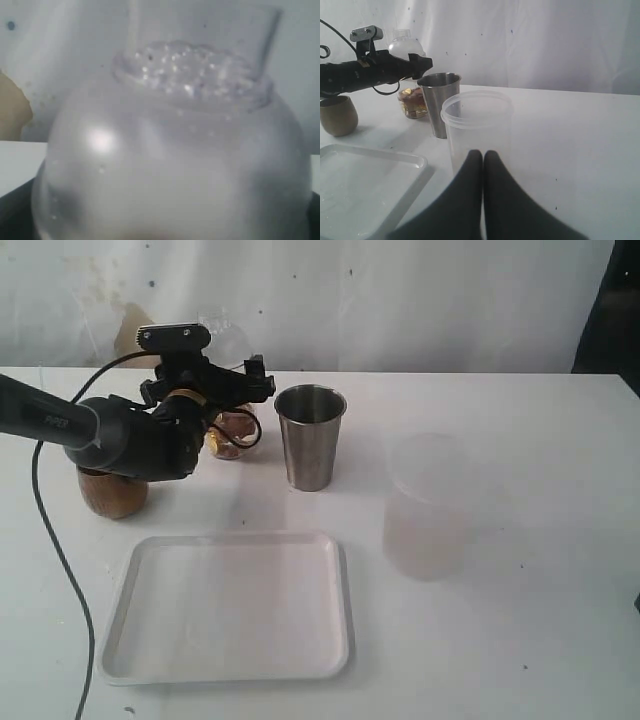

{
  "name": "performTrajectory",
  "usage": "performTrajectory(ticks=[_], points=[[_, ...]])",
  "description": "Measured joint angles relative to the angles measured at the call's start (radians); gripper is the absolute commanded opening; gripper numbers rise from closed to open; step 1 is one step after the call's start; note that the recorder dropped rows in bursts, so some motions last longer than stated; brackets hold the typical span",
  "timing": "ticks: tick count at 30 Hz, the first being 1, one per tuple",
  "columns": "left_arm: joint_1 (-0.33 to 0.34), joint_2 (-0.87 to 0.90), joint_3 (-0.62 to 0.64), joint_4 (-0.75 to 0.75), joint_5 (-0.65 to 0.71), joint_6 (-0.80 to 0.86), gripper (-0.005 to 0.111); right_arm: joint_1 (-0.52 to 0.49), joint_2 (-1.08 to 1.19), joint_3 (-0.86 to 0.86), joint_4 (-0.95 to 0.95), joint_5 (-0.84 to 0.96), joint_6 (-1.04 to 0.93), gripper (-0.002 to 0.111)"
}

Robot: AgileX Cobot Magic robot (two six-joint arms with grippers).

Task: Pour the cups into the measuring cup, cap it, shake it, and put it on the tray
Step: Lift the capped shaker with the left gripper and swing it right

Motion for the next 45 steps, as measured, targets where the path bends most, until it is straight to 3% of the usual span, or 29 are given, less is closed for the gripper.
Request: performTrajectory(ticks=[3,4,8,18,24,28,31,36,40,42,45], points=[[0.001,0.0,-0.001,0.0,0.007,0.0,0.008,0.0,0.0,0.0,0.0,0.0,0.0,0.0],[0.002,0.0,-0.001,0.0,0.01,0.0,0.001,0.0,0.0,0.0,0.0,0.0,0.0,0.0],[0.002,-0.009,-0.002,0.0,0.047,0.05,0.0,0.0,0.0,0.0,0.0,0.0,0.0,0.0],[0.029,-0.205,0.046,-0.144,0.344,0.37,0.0,0.0,0.0,0.0,0.0,0.0,0.0,0.0],[0.08,-0.397,0.161,-0.16,0.342,0.378,0.0,0.0,0.0,0.0,0.0,0.0,0.0,0.0],[0.091,-0.512,0.279,-0.157,0.319,0.27,0.0,0.0,0.0,0.0,0.0,0.0,0.0,0.0],[0.091,-0.591,0.378,-0.006,0.314,0.084,0.0,0.0,0.0,0.0,0.0,0.0,0.0,0.0],[0.105,-0.725,0.506,0.482,0.352,-0.234,0.0,0.0,0.0,0.0,0.0,0.0,0.0,0.0],[0.195,-0.829,0.561,0.39,0.365,-0.29,0.0,-0.001,0.0,0.0,0.0,0.0,0.0,0.0],[0.202,-0.867,0.568,0.401,0.387,-0.304,0.0,-0.001,0.0,0.0,0.0,0.0,0.0,0.0],[0.126,-0.901,0.568,0.696,0.419,-0.388,0.0,-0.001,0.0,0.0,0.0,0.0,0.0,0.0]])
